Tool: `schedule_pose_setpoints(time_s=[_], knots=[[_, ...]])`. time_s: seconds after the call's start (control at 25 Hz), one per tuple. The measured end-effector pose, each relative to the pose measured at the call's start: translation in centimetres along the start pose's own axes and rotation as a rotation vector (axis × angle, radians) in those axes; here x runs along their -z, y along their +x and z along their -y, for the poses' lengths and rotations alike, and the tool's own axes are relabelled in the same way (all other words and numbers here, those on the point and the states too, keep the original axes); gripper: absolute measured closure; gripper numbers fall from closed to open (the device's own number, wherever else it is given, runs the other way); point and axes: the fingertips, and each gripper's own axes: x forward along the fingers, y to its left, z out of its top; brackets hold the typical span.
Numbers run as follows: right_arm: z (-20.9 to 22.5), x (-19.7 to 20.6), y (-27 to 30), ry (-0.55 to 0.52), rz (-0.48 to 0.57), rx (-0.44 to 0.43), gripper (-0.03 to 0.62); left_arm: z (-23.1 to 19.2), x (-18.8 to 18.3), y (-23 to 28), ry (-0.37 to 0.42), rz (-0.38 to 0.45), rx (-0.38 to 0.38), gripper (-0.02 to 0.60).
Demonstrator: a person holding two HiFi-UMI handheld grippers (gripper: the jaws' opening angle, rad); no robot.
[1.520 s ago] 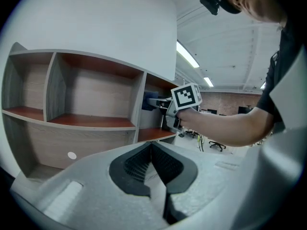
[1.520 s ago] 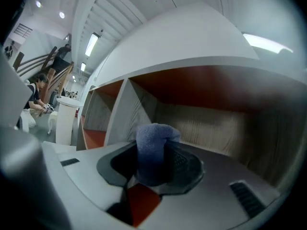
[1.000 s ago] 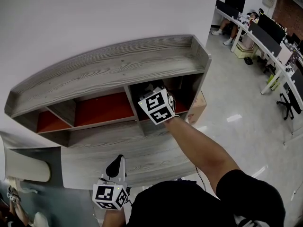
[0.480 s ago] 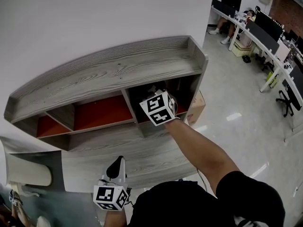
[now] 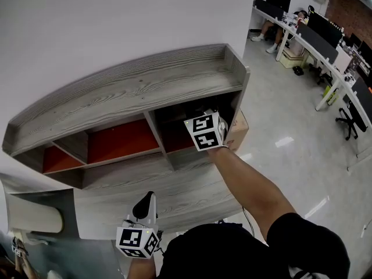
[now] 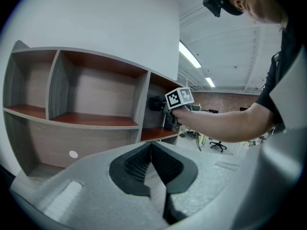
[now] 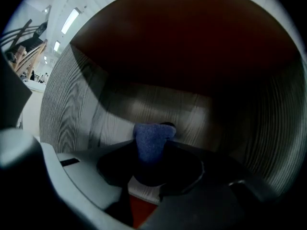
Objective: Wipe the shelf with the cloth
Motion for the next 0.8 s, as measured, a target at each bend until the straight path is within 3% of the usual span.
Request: schedule_pose_setpoints(time_s=[0.44, 0.8], knots=[[3.3, 1.6, -0.6, 0.123, -0.025, 0.099, 0.456, 0.7, 0.2, 0.3, 0.005, -0.008, 0.027, 0.571], [4.6, 2.1, -1.0, 0.154, -0.036, 0.169, 0.457, 0.7, 0.4, 0.0, 0.003, -0.011, 0.033, 0.571]])
